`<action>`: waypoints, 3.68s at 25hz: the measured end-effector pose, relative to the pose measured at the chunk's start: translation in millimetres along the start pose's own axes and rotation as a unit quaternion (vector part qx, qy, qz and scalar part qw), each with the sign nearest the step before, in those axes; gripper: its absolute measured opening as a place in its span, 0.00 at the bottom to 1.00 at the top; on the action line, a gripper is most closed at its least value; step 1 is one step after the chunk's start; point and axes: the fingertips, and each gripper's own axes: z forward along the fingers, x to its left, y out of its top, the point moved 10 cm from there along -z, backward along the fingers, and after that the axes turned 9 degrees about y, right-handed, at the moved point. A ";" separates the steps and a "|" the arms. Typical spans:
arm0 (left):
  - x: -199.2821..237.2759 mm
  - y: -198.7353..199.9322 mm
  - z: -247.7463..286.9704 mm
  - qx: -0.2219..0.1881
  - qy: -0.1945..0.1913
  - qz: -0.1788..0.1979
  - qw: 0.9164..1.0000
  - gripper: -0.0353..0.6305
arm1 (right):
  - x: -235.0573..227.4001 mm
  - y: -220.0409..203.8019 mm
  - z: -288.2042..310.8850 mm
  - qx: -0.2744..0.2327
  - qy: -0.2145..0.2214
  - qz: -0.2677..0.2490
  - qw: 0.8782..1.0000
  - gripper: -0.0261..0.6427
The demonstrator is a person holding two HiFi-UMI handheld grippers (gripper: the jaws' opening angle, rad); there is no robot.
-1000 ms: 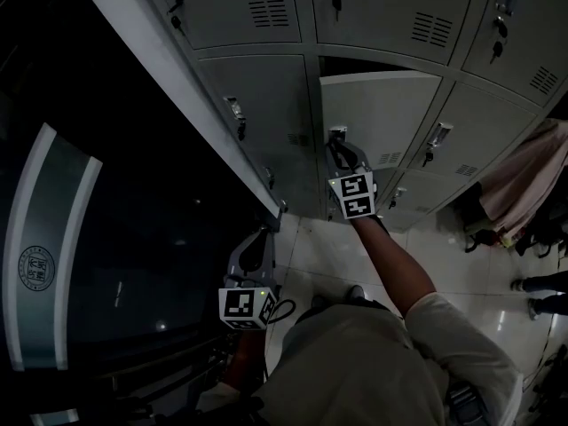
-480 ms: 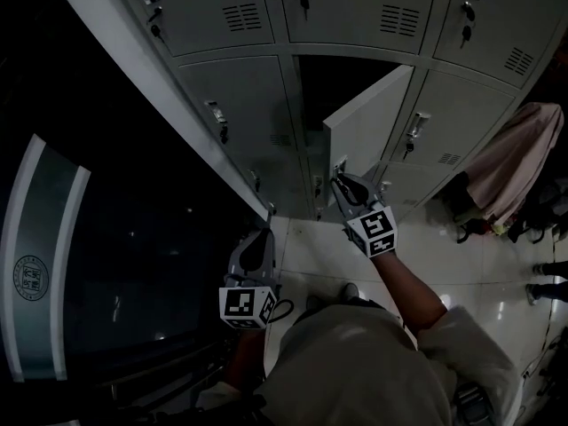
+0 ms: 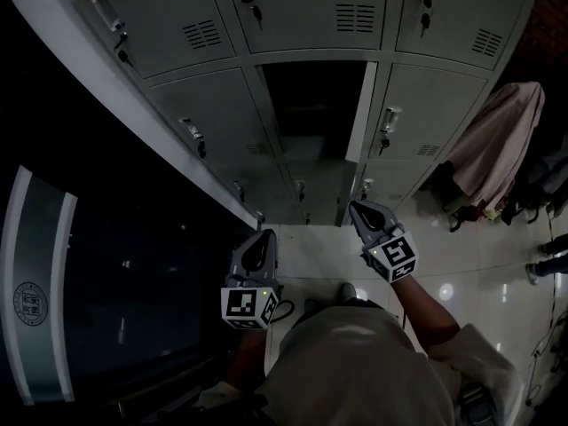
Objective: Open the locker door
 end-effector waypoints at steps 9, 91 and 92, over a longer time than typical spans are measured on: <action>-28.4 3.6 17.0 0.003 -0.036 -0.003 0.999 0.15 | -10.3 5.9 -49.9 -0.011 -0.057 0.007 0.998 0.04; -205.3 146.1 -392.1 -0.033 -0.066 0.010 0.997 0.15 | 375.1 218.2 -419.3 -0.048 -0.121 0.052 0.990 0.04; -206.0 146.0 -390.9 -0.033 -0.068 0.011 0.997 0.15 | 374.6 217.8 -418.9 -0.048 -0.120 0.053 0.990 0.04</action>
